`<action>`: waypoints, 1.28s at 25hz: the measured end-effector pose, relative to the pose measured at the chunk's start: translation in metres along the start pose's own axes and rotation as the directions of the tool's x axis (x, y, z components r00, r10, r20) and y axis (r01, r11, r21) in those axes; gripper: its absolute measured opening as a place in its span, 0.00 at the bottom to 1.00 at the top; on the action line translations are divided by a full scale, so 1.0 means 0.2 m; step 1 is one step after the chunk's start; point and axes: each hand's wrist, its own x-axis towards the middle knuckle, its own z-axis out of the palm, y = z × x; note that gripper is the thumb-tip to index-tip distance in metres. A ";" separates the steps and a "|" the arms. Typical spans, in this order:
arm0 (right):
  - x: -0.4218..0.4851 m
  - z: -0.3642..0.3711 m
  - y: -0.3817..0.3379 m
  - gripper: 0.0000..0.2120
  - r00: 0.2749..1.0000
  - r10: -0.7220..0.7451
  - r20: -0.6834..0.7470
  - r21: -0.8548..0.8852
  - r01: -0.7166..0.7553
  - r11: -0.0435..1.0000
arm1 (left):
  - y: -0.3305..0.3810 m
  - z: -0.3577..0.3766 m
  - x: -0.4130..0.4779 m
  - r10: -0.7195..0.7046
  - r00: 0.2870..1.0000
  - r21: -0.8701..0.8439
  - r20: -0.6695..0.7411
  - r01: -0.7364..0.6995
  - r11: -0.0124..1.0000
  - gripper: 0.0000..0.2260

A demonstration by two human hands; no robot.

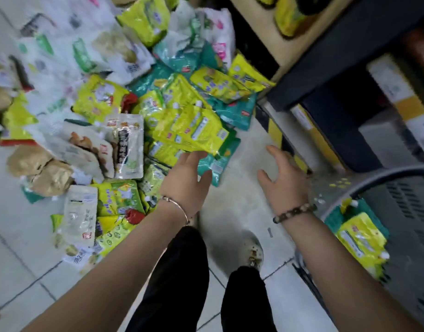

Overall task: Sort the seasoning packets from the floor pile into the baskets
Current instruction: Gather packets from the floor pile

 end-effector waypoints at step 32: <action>1.16 1.15 0.32 0.06 0.940 0.053 0.337 0.012 -0.061 0.998 | -0.93 0.55 0.68 -0.516 0.837 -0.602 0.182 0.509 0.615 0.15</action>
